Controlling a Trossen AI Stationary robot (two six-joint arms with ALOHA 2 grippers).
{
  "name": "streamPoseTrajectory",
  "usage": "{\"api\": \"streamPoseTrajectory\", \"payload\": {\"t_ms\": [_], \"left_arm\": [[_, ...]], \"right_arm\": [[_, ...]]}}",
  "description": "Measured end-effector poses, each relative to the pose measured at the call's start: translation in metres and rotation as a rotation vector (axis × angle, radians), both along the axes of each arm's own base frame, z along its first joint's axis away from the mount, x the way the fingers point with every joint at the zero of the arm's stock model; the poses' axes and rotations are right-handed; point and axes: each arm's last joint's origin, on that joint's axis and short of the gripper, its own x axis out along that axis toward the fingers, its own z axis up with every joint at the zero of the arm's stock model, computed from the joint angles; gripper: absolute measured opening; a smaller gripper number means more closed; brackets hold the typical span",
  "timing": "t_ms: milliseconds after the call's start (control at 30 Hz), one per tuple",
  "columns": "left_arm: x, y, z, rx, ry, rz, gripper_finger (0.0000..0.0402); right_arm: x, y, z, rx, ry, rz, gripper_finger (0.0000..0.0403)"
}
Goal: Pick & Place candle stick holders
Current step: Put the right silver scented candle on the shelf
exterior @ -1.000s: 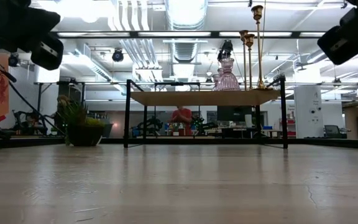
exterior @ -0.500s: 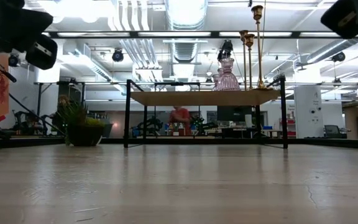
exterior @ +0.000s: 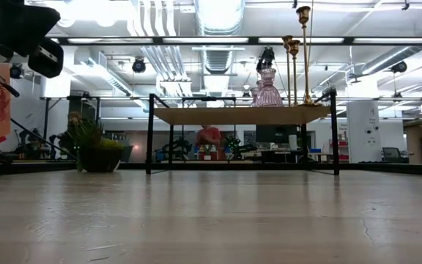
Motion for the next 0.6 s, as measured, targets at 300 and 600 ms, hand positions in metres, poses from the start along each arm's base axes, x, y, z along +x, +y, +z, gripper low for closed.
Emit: {"api": "streamPoseTrajectory", "payload": {"t_ms": [300, 600], "left_arm": [[0.000, 0.000, 0.000, 0.001, 0.002, -0.001, 0.0016], [0.000, 0.000, 0.000, 0.002, 0.002, -0.001, 0.0016]], "right_arm": [[0.003, 0.034, -0.010, -0.105, 0.137, -0.025, 0.0103], [0.005, 0.048, -0.026, -0.132, 0.226, -0.042, 0.0115]]}}
